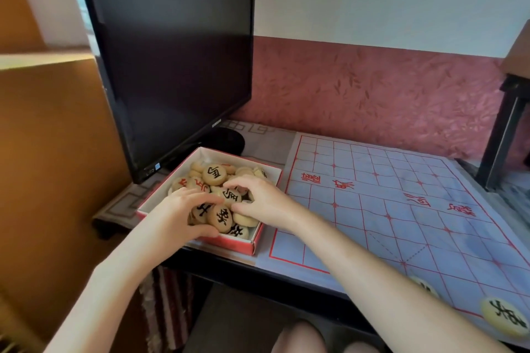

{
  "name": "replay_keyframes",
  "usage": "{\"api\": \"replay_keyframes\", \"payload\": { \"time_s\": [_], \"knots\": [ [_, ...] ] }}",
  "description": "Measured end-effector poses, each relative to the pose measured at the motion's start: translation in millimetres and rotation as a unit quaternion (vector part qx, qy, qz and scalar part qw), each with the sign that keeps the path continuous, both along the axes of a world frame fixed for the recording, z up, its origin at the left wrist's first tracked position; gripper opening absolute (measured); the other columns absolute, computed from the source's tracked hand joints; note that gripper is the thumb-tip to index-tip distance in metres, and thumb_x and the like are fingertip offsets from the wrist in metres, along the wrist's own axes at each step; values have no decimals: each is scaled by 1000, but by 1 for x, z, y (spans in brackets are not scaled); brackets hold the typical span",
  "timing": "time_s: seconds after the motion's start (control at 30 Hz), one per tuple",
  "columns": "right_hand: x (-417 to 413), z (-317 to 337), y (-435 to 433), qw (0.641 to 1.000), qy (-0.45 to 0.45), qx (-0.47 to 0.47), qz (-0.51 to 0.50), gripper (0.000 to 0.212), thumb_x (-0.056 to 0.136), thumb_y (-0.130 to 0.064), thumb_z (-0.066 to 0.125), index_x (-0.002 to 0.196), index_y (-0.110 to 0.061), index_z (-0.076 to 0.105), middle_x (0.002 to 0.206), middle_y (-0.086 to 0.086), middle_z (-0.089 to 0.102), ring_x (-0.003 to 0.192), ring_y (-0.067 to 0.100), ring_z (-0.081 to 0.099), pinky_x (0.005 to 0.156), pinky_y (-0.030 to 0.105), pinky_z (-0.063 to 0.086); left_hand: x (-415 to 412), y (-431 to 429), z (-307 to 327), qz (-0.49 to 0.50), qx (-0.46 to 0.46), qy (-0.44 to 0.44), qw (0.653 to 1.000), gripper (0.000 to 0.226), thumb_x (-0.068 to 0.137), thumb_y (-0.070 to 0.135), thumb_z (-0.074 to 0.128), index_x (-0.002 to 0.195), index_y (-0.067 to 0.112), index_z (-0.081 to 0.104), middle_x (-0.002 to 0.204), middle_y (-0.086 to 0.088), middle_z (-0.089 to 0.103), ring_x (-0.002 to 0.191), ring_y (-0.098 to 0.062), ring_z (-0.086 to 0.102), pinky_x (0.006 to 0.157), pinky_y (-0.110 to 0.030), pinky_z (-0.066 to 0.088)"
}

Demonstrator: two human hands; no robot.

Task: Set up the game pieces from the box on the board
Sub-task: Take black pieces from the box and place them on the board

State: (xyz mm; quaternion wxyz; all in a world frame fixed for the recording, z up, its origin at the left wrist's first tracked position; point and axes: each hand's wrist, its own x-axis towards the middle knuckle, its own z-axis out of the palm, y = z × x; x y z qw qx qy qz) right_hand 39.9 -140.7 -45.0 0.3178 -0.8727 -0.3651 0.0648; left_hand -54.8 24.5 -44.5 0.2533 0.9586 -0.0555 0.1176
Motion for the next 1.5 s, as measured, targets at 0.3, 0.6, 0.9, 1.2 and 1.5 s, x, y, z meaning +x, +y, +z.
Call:
{"api": "replay_keyframes", "payload": {
  "time_s": [0.3,0.6,0.9,1.2,1.5],
  "knots": [
    [1,-1,6,999,-14,29,-2,44,85,-17,63,128,-17,54,126,0,49,122,13,41,107,33,35,3,-2,-8,5,-17,-39,999,45,67,37,77,105,45,54,96,32,48,100,2,46,83,-13,38],
    [-5,16,-29,992,-18,121,-34,42,82,-20,67,123,-19,58,111,-6,50,108,12,53,98,29,44,3,-26,-5,1,-117,-107,987,44,63,26,81,103,31,62,101,20,61,96,4,58,79,-10,46],
    [-26,18,-115,991,-34,110,-75,43,82,-20,68,124,-21,56,113,-5,53,106,11,55,100,31,44,12,-95,-12,-38,-206,-110,972,40,65,17,80,100,23,61,98,19,65,91,6,60,76,-3,44],
    [-60,13,-217,984,-36,82,-157,41,84,-24,66,124,-27,54,113,-13,52,108,-1,51,98,16,38,20,-181,-13,-163,-186,-73,966,52,70,13,75,117,26,58,104,8,58,99,-3,55,86,-10,47],
    [-108,11,-335,964,-43,8,-264,41,81,-27,69,119,-34,55,114,-20,53,108,-8,50,91,4,34,19,-252,-15,-216,-174,-58,959,43,73,16,72,114,26,62,107,9,50,104,6,48,86,1,37]
  ]
}}
